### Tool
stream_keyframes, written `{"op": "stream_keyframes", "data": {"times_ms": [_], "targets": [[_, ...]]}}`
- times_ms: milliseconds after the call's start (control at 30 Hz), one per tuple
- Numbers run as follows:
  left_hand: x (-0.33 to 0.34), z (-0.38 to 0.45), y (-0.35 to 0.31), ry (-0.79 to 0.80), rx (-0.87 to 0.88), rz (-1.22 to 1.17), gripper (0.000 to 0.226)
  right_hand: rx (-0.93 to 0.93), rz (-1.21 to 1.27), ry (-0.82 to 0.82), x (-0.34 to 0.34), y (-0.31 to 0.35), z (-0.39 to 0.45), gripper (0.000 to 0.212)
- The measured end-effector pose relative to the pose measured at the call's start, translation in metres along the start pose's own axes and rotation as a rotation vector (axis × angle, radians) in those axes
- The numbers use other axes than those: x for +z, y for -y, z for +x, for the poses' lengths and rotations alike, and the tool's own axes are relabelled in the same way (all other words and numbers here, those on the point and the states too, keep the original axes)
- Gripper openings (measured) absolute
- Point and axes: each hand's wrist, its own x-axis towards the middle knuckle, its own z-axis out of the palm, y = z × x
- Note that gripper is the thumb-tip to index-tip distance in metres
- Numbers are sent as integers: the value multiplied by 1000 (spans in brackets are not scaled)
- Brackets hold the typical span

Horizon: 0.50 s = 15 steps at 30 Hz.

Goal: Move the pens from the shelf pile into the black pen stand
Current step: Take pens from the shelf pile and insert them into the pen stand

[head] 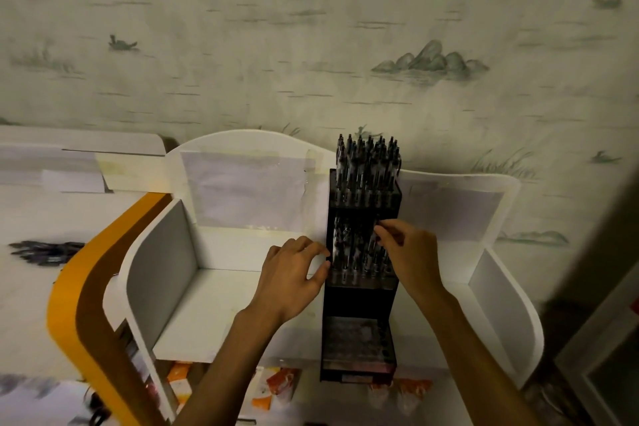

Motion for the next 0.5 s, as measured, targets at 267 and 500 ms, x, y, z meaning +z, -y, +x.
{"op": "stream_keyframes", "data": {"times_ms": [267, 500], "targets": [[3, -3, -6, -12, -17, -19, 24, 47, 18, 120, -2, -2, -1, 11], [1, -8, -8, -5, -36, -13, 25, 101, -75, 199, 6, -11, -14, 13]]}}
